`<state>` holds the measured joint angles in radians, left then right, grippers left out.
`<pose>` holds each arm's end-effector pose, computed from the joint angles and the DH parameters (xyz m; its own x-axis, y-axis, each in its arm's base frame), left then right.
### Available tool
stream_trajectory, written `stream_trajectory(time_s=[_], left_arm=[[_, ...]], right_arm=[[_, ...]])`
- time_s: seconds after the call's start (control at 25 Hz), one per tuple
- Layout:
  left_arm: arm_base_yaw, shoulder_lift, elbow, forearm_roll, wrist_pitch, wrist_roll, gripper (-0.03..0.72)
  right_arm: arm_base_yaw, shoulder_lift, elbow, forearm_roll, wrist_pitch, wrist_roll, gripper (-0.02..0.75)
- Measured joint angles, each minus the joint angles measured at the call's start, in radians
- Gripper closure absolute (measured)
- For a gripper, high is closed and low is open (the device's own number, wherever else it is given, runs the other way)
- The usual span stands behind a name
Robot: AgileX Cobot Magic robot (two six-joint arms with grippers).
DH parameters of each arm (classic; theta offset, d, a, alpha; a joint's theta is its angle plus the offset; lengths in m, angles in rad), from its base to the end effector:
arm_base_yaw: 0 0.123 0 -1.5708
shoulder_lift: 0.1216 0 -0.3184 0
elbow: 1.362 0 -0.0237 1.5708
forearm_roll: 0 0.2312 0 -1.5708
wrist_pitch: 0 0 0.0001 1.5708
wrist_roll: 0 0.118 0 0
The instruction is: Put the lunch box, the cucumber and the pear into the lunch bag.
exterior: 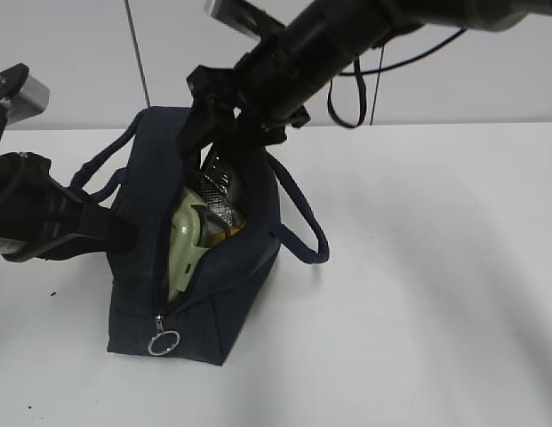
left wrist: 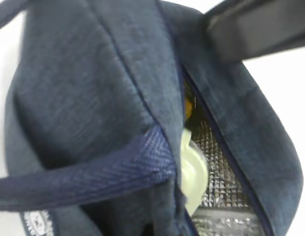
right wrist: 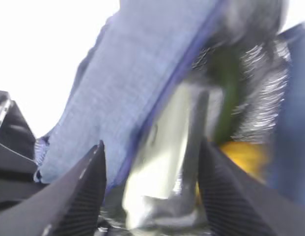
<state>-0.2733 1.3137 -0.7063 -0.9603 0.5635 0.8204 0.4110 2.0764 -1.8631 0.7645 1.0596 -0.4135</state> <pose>0.2151 -0.1140 0.2632 -0.7637 0.1590 -0.6257 0.4709 0.8002 -0.3715 0.3997 0.2519 0.2943 -0.8037 -0.3284 -0.4962 -0.5804 0.6164 0.5321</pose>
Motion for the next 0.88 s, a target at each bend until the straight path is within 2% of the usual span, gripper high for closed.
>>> stream_trajectory(time_s=[0.16,0.32,0.4,0.56,0.8,0.88], left_arm=[[0.000,0.000,0.000,0.001,-0.004,0.000,0.704],[0.000,0.000,0.000,0.006,-0.006,0.000,0.704],[0.000,0.000,0.000,0.006,-0.006,0.000,0.704],[0.000,0.000,0.000,0.006,-0.011,0.000,0.704],[0.000,0.000,0.000,0.006,-0.016,0.000,0.704],[0.000,0.000,0.000,0.006,-0.017,0.000,0.704]], right_arm=[[0.002,-0.004,-0.133,-0.207,0.087,0.116,0.272],[0.002,-0.004,-0.169,-0.395,0.162,0.217,0.272],[0.002,-0.004,-0.169,-0.446,0.171,0.239,0.272],[0.002,0.006,-0.171,-0.449,0.176,0.247,0.284],[0.004,0.075,-0.173,-0.395,0.176,0.249,0.299],[0.004,0.088,-0.173,-0.391,0.176,0.249,0.330]])
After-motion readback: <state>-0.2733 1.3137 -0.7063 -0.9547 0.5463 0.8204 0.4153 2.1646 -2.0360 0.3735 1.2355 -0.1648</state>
